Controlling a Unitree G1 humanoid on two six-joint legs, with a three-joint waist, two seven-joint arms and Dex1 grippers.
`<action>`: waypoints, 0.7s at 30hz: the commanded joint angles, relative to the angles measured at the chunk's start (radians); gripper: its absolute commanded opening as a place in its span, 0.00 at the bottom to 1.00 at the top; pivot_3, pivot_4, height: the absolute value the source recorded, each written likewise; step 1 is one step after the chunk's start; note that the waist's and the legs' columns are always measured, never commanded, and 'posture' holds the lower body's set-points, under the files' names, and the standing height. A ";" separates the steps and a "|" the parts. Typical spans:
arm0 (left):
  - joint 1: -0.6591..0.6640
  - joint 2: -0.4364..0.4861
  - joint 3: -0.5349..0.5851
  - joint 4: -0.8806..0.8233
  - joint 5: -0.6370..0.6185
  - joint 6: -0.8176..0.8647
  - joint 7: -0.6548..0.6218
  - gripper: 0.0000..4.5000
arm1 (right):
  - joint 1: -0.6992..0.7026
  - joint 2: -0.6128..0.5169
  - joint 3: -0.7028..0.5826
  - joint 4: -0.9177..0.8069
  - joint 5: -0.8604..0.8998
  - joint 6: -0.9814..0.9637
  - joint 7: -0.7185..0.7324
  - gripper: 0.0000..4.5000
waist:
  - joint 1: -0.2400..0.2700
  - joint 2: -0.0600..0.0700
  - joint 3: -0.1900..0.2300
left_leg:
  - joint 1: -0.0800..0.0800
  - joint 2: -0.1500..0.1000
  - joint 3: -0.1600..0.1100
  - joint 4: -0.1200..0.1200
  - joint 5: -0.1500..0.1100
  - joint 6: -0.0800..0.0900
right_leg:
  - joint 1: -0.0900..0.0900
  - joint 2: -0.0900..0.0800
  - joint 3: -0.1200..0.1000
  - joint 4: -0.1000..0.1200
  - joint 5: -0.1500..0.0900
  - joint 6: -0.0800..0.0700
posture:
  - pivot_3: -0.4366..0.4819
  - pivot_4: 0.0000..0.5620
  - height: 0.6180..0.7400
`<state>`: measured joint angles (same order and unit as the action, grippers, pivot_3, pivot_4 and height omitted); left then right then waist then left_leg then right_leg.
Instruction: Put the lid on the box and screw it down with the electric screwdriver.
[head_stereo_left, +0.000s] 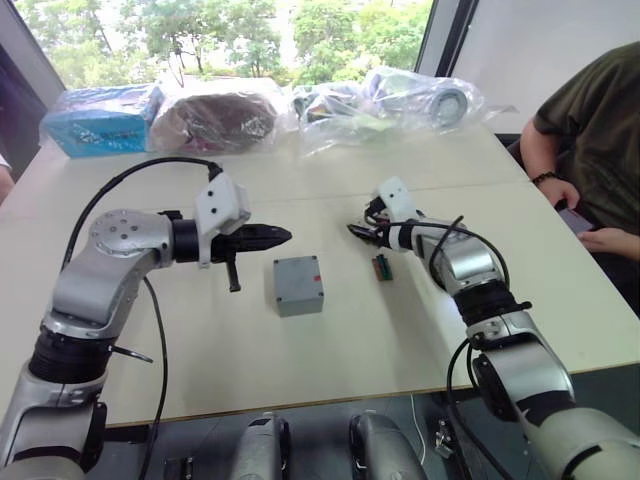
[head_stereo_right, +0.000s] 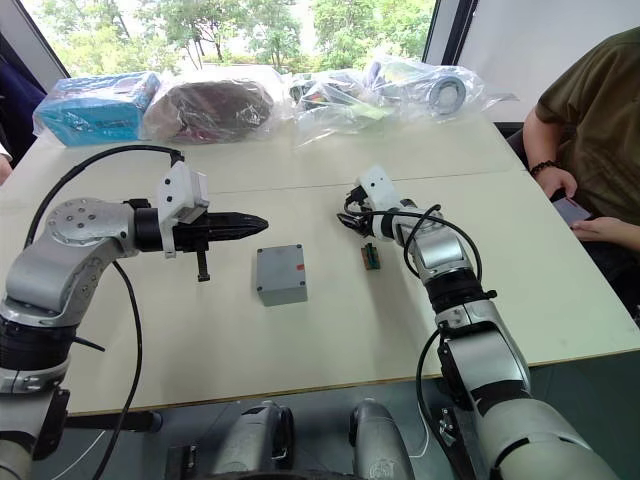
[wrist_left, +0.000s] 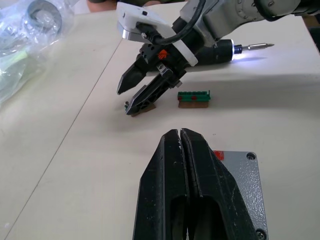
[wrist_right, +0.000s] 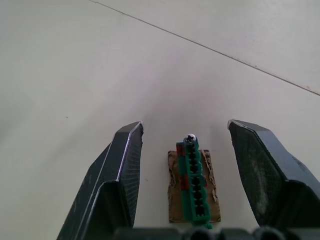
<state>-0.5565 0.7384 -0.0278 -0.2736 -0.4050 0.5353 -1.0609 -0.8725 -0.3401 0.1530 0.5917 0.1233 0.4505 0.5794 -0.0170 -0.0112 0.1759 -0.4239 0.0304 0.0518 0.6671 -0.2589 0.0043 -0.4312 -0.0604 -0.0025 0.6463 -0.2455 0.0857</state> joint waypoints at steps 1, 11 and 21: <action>-0.012 0.008 0.005 -0.024 -0.007 -0.003 0.008 0.00 | -0.042 0.010 -0.028 0.028 -0.008 -0.046 0.012 0.62 | 0.000 0.000 0.000 | 0.000 0.000 0.000 0.000 0.000 0.000 | 0.000 0.000 0.000 0.000 0.000 0.000 | 0.48 0.27 1.00; -0.015 0.008 0.005 -0.028 -0.006 -0.001 0.011 0.00 | -0.045 0.015 -0.040 0.062 -0.008 -0.053 0.029 0.23 | 0.000 0.000 0.000 | 0.000 0.000 0.000 0.000 0.000 0.000 | 0.000 0.000 0.000 0.000 0.000 0.000 | 0.48 0.27 1.00; -0.010 0.009 -0.001 -0.020 0.001 -0.008 0.009 0.00 | -0.044 0.008 -0.056 0.016 0.000 -0.019 0.020 0.01 | 0.000 0.000 0.000 | 0.000 0.000 0.000 0.000 0.000 0.000 | 0.000 0.000 0.000 0.000 0.000 0.000 | 0.48 0.27 1.00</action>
<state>-0.5566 0.7384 -0.0281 -0.2738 -0.4040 0.5371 -1.0557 -0.8881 -0.3312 0.1272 0.6622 0.1199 0.4278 0.6044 -0.0167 -0.0112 0.1759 -0.4239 0.0306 0.0517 0.6671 -0.2588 0.0041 -0.4312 -0.0605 -0.0024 0.6465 -0.2455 0.0857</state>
